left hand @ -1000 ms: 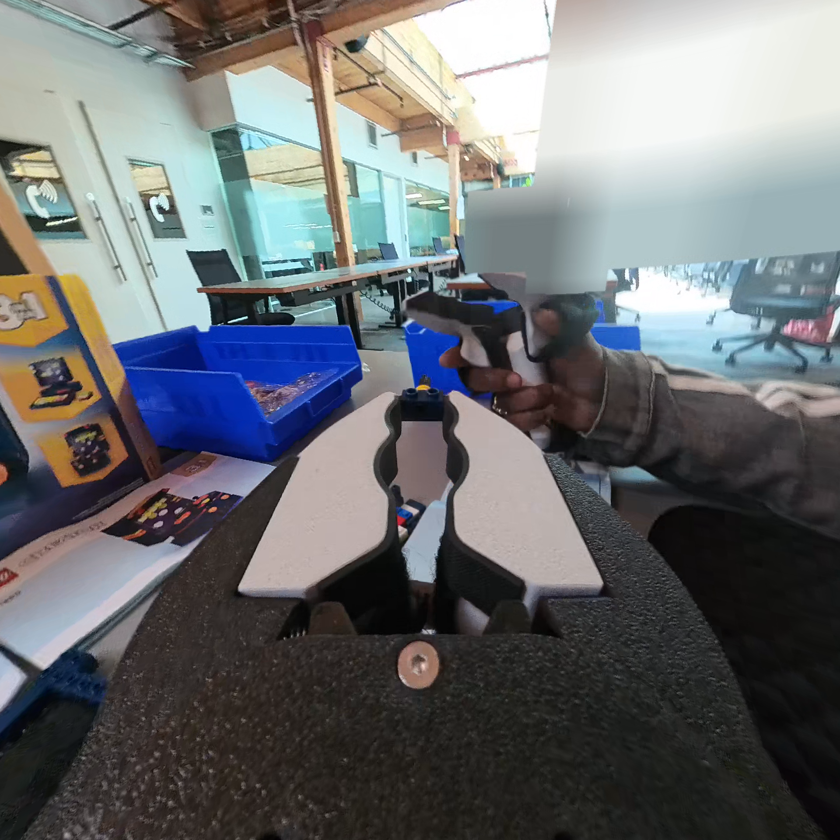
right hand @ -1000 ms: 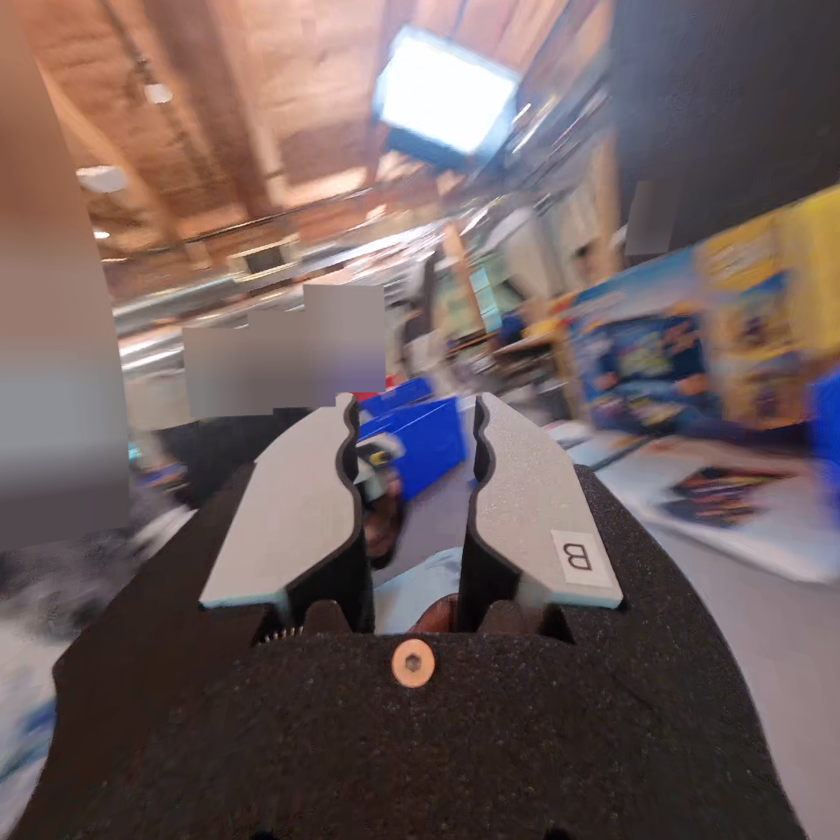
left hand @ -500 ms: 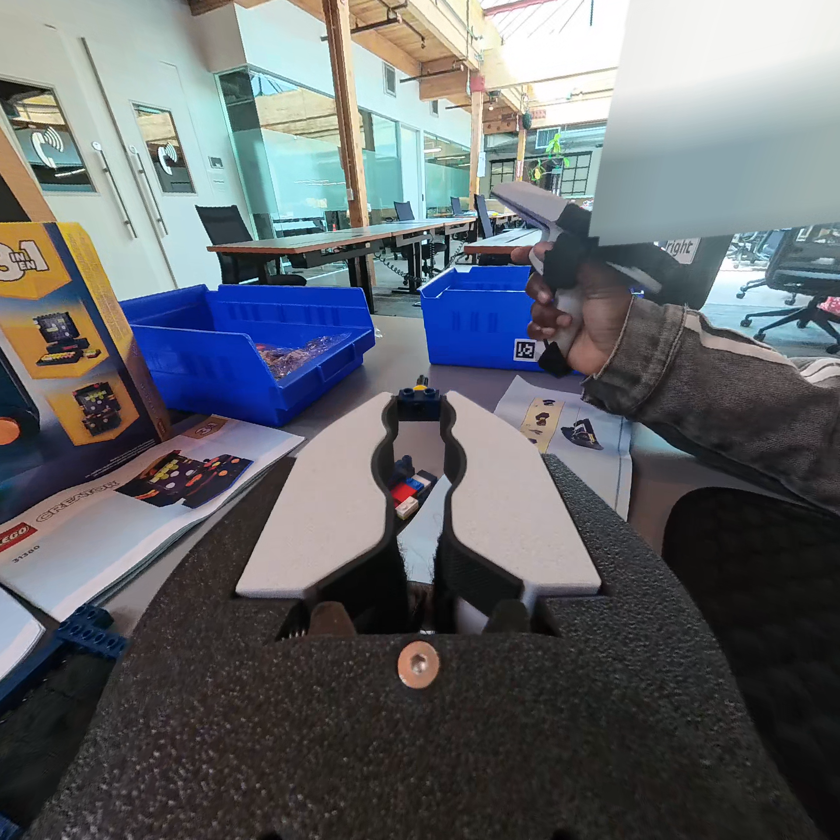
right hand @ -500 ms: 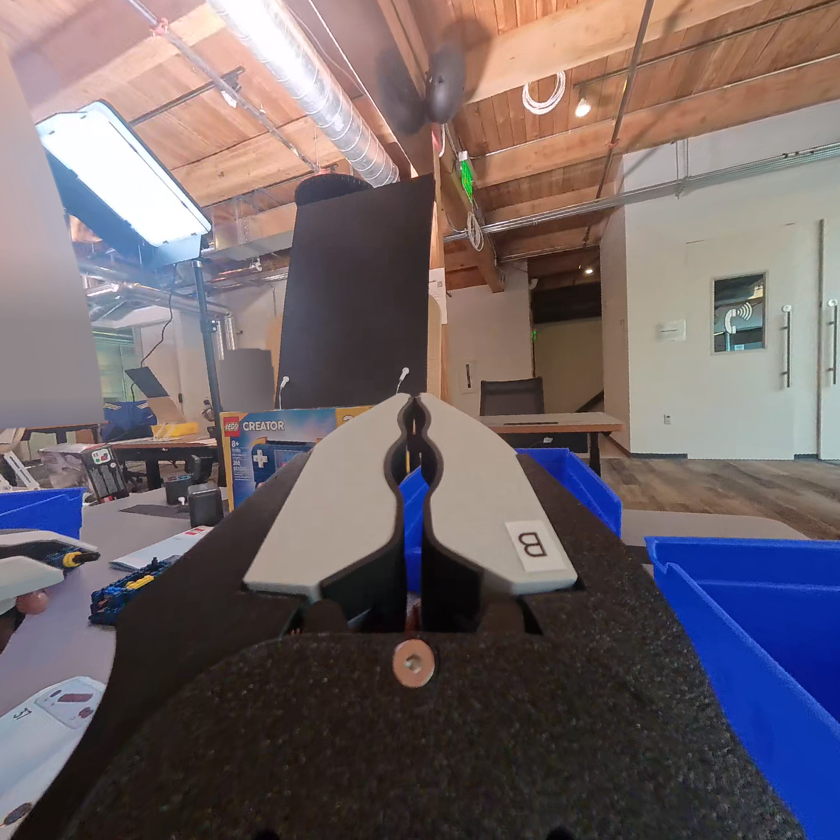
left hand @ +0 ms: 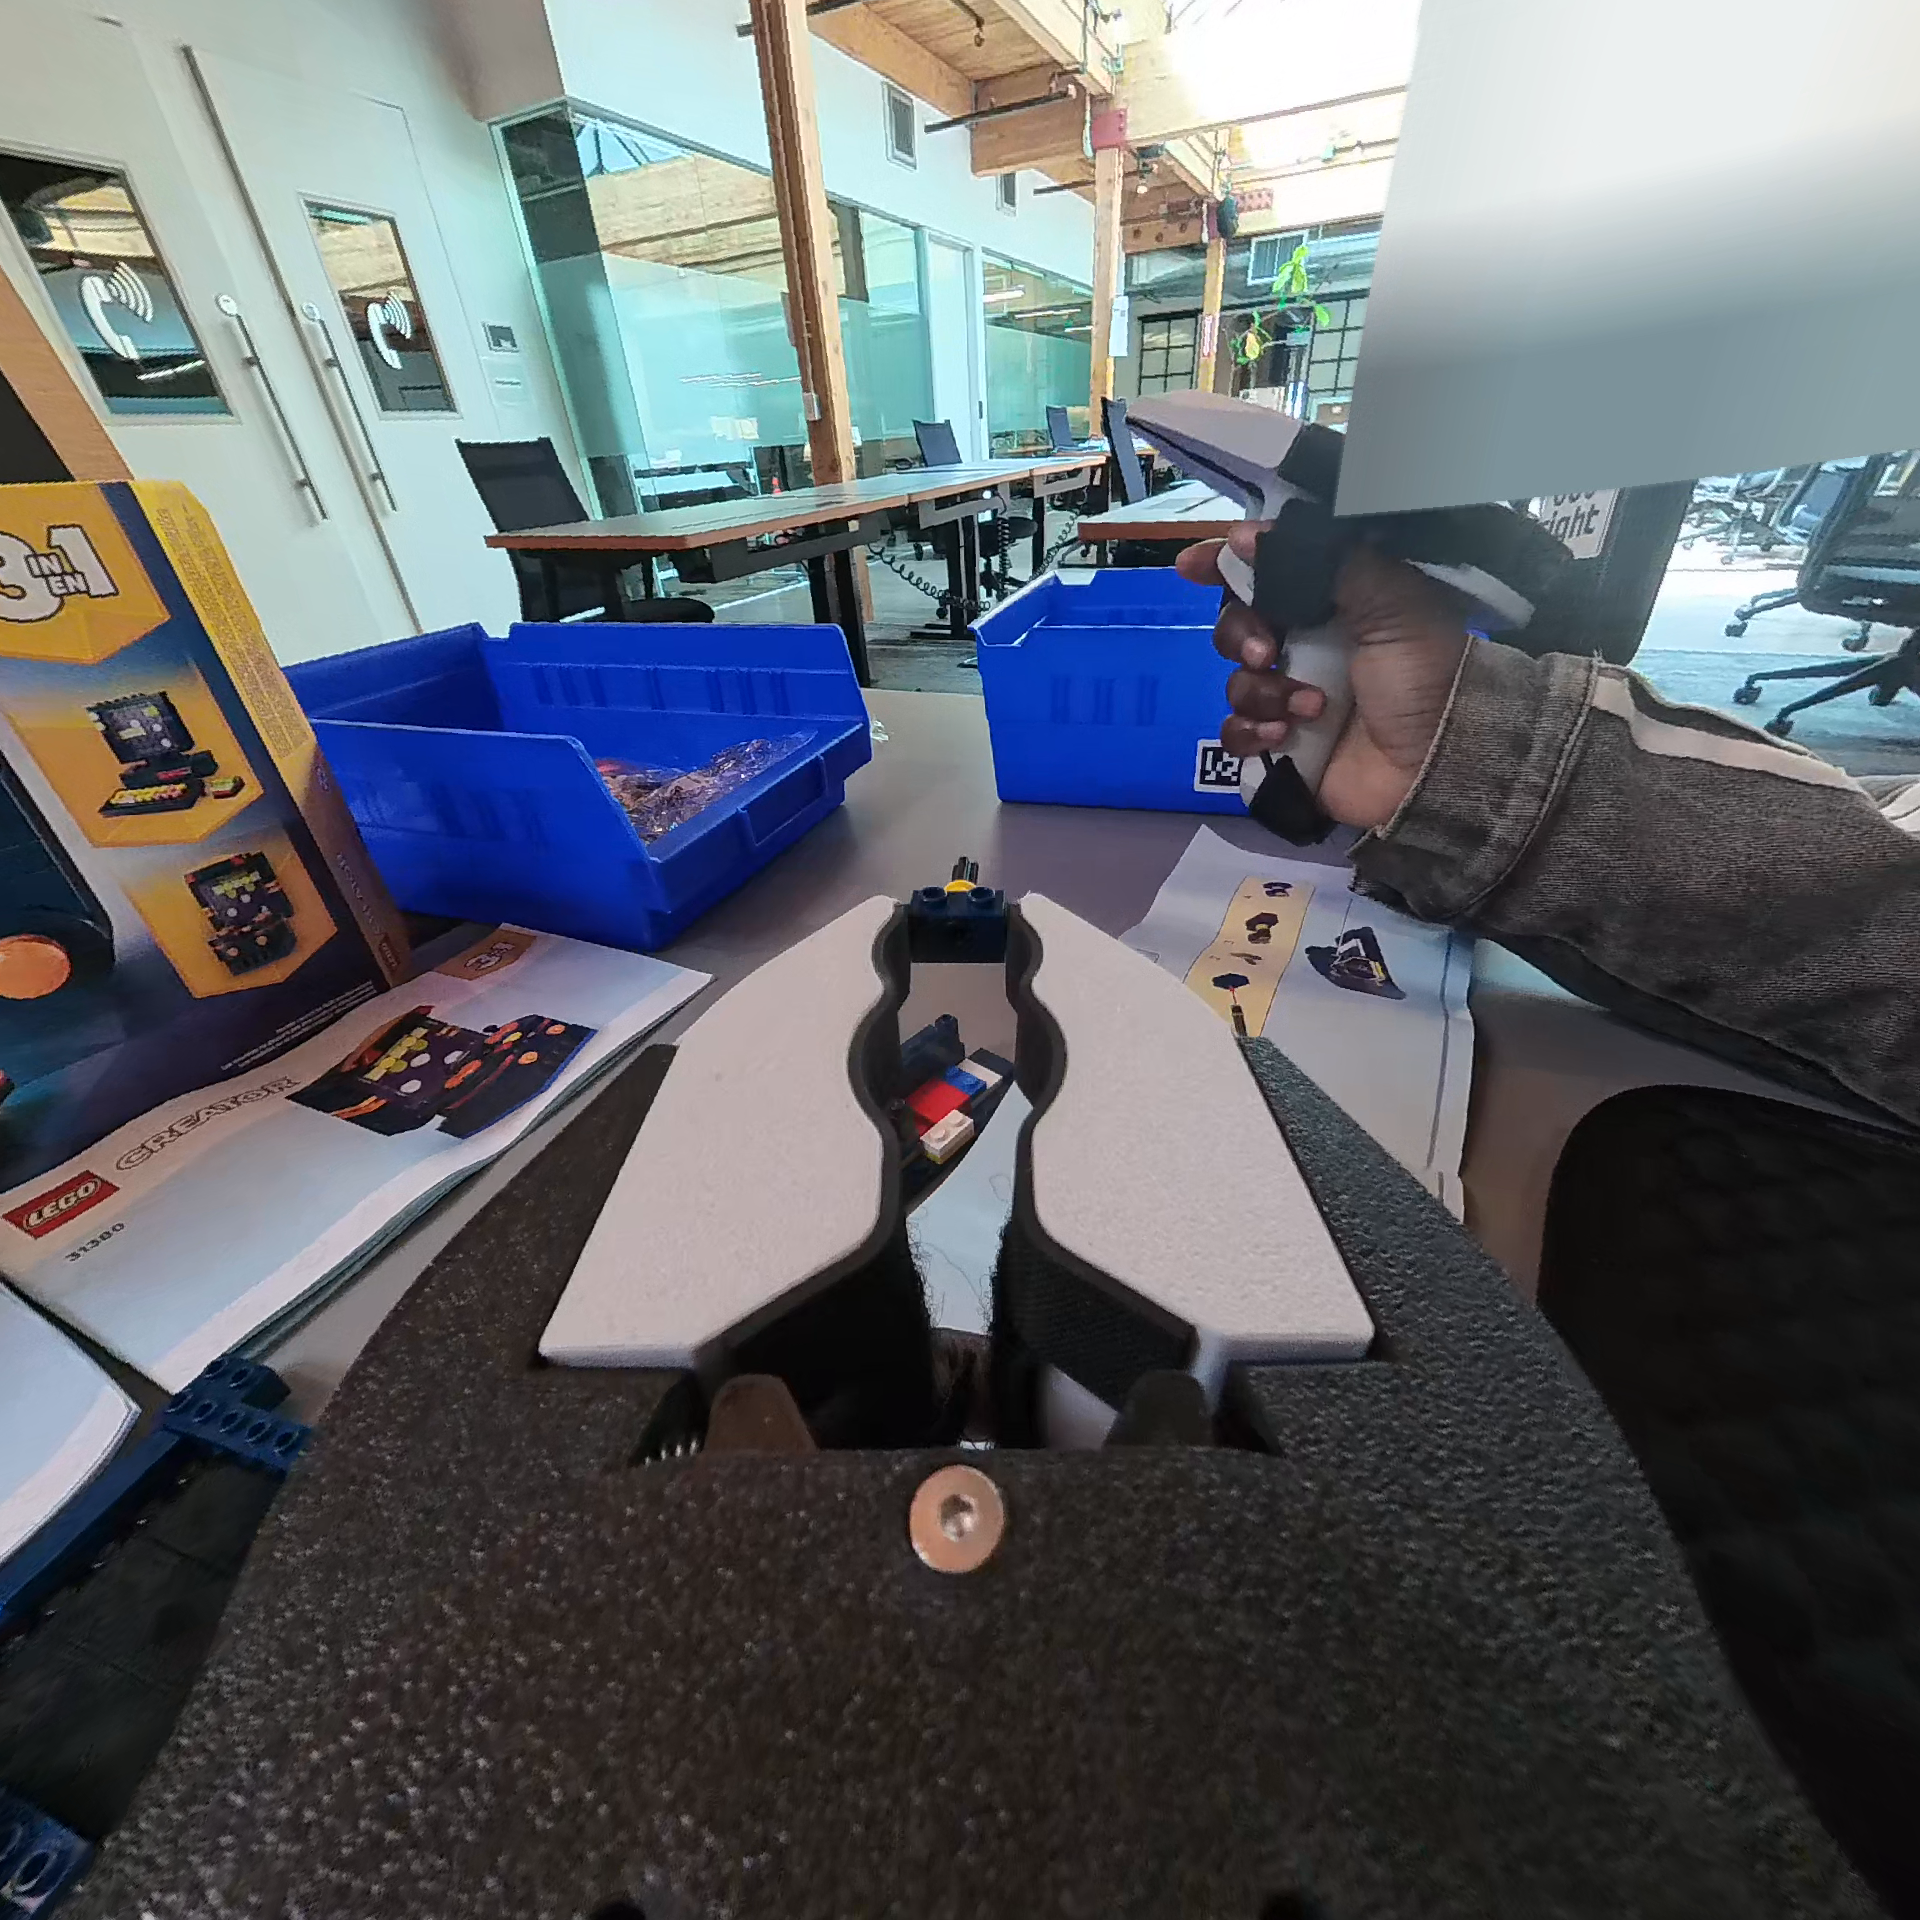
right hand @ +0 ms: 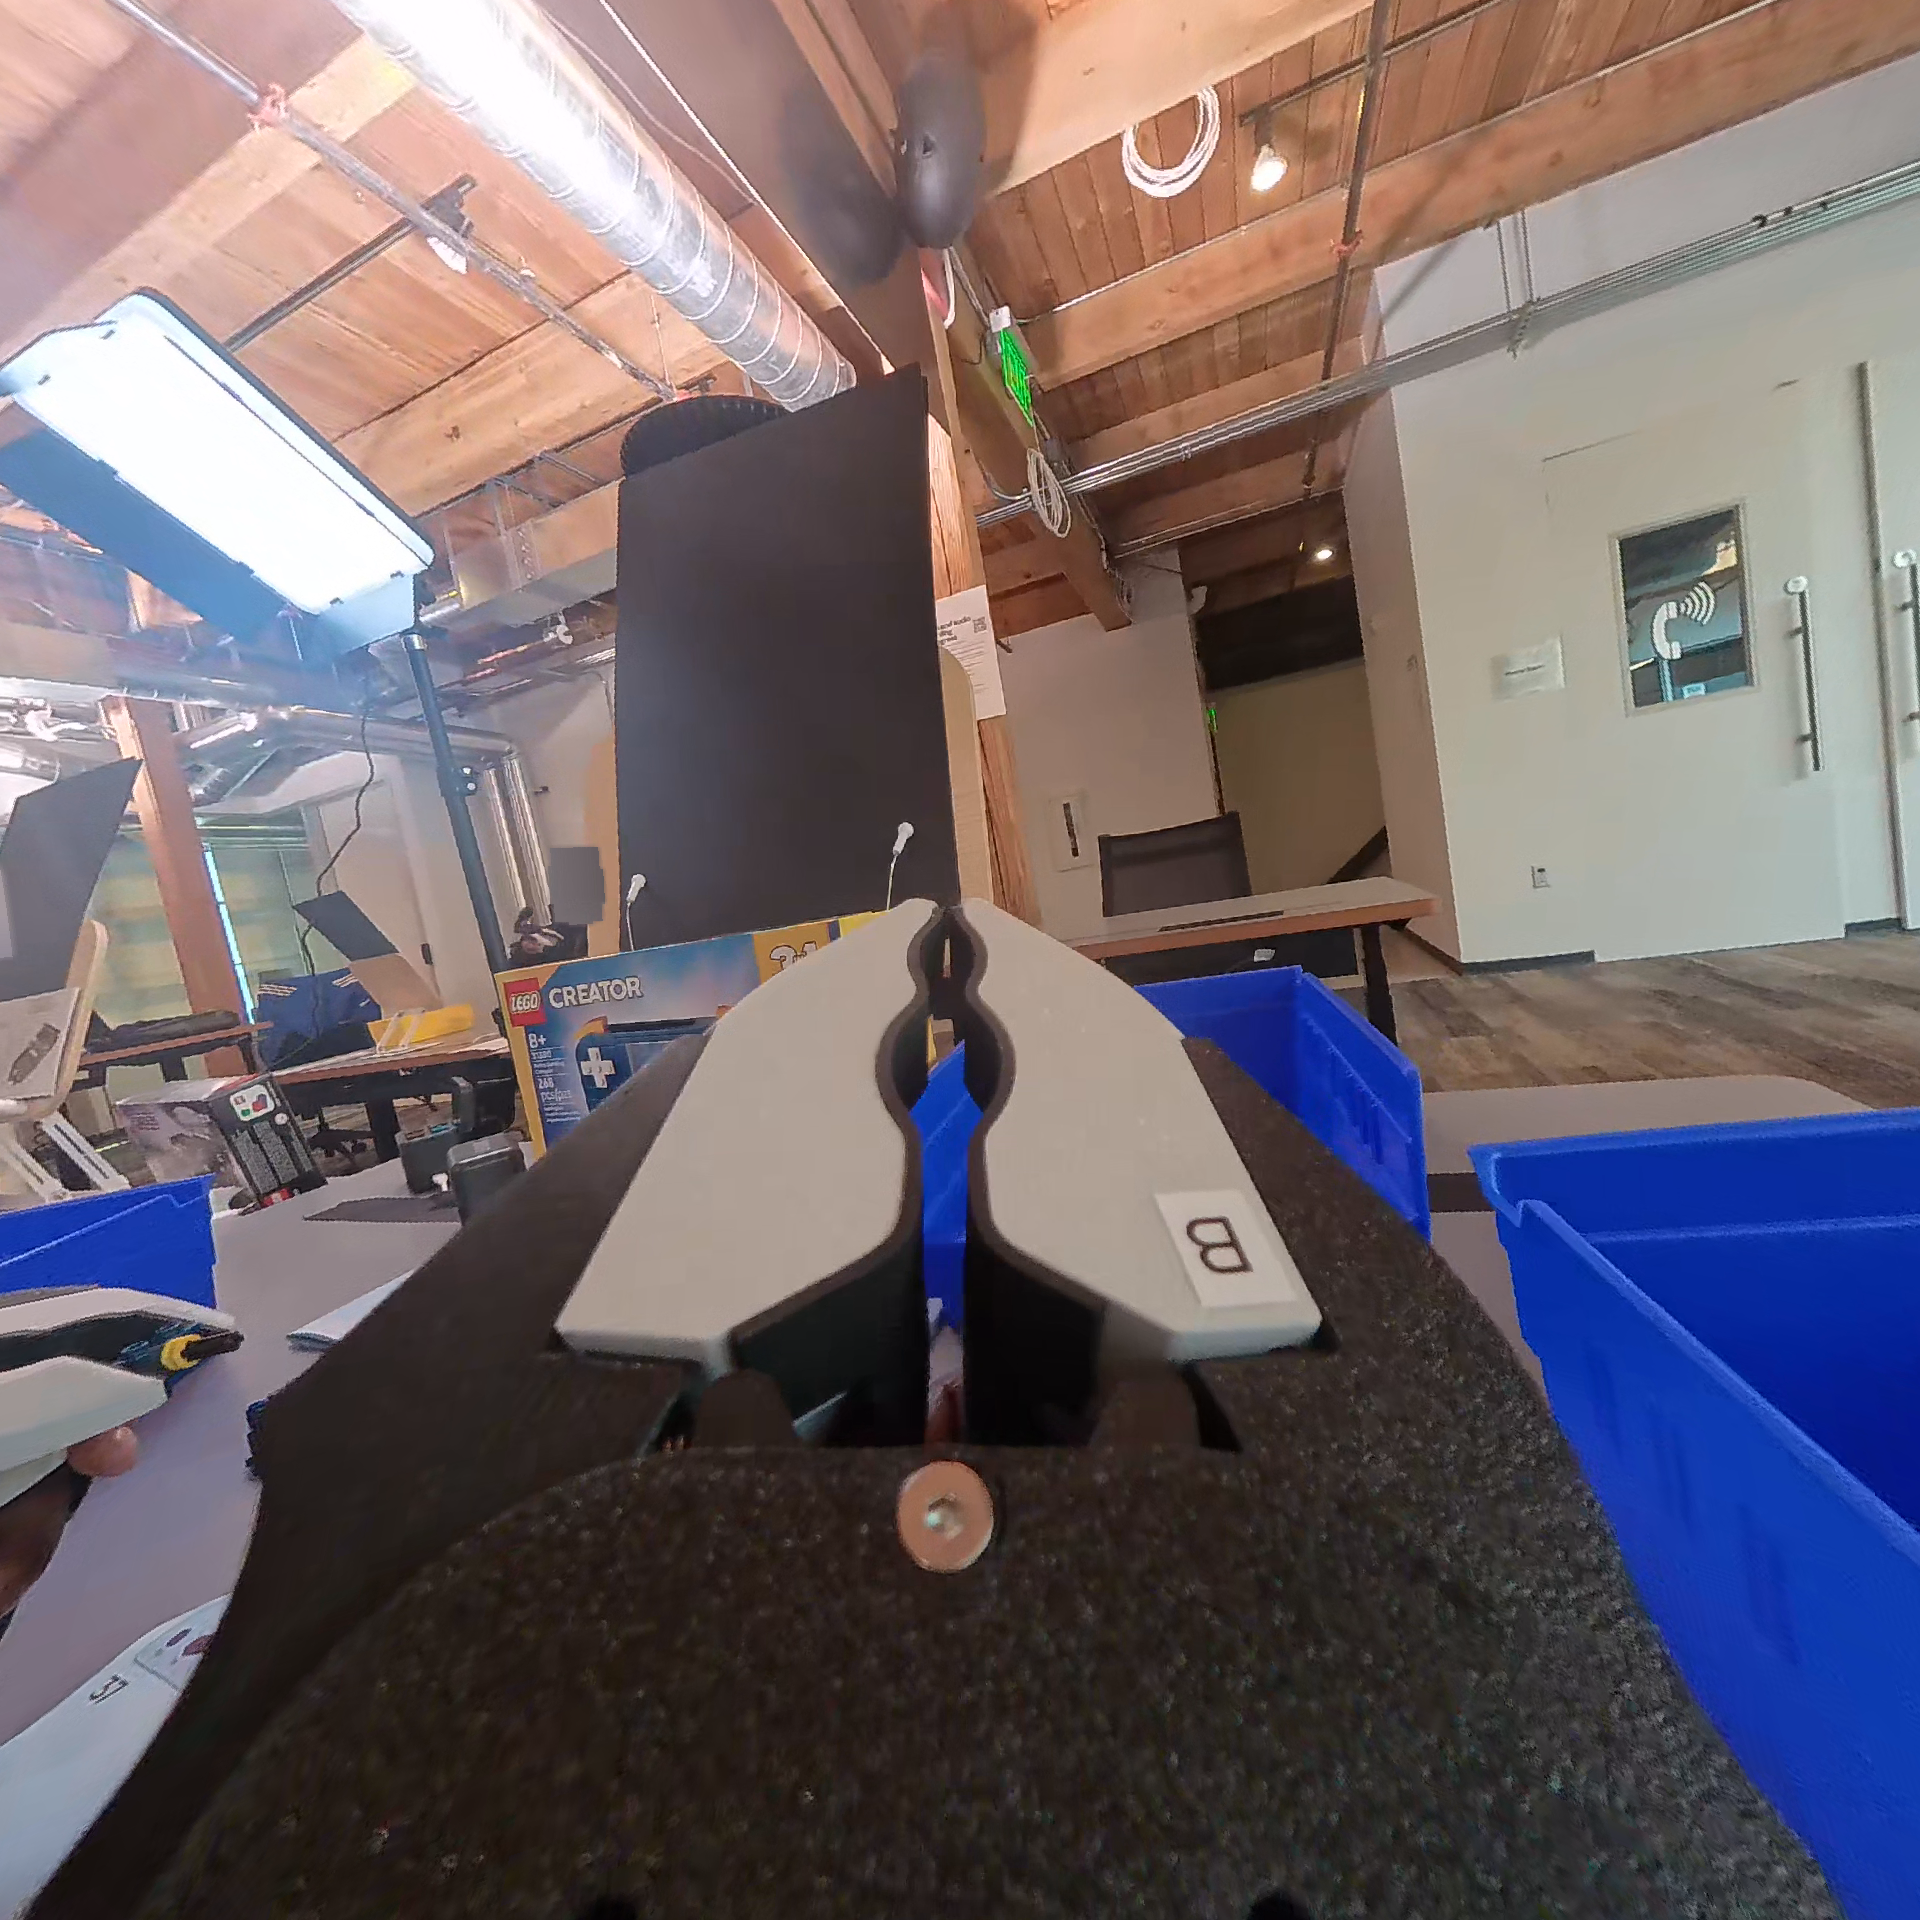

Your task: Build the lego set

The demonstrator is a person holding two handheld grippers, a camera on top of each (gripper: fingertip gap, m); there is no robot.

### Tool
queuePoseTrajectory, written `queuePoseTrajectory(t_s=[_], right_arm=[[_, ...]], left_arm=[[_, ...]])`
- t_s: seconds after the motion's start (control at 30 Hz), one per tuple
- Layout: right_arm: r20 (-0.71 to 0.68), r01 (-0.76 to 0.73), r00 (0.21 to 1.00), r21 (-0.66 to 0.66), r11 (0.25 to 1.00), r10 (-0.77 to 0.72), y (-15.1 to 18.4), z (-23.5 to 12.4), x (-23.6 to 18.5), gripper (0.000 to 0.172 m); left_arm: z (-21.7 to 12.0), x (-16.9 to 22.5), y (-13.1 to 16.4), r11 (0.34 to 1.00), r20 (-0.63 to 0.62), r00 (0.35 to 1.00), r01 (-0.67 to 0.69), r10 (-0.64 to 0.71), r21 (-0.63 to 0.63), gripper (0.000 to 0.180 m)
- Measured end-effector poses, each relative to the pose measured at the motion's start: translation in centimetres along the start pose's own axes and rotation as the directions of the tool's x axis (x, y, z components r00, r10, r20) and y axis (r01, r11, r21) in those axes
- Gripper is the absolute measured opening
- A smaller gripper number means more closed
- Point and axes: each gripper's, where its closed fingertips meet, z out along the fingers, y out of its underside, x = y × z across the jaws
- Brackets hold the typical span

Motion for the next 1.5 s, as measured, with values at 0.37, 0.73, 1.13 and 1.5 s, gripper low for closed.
queuePoseTrajectory(t_s=[0.37, 0.73, 1.13, 1.5], right_arm=[[-0.100, 0.072, 0.993, 0.067, 0.995, -0.065, -2.5, -1.0, 1.7, 0.000], [-0.191, 0.101, 0.979, 0.152, 0.983, -0.071, -4.4, -2.1, 2.8, 0.000], [-0.211, 0.063, 0.977, 0.223, 0.973, -0.015, -5.7, -3.0, 3.7, 0.000], [-0.192, 0.060, 0.981, 0.211, 0.976, -0.019, -5.4, -2.7, 3.3, 0.000]], left_arm=[[0.2, 0.6, 0.6, 0.996, -0.012, 0.997, -0.077, 0.077, -0.041, 0.017], [0.3, 0.9, 0.8, 0.992, -0.019, 0.993, -0.113, 0.112, -0.051, 0.017], [0.3, 1.2, 0.8, 0.990, -0.031, 0.991, -0.133, 0.132, -0.052, 0.017], [0.4, 1.3, 0.9, 0.989, -0.034, 0.991, -0.134, 0.132, -0.055, 0.017]])
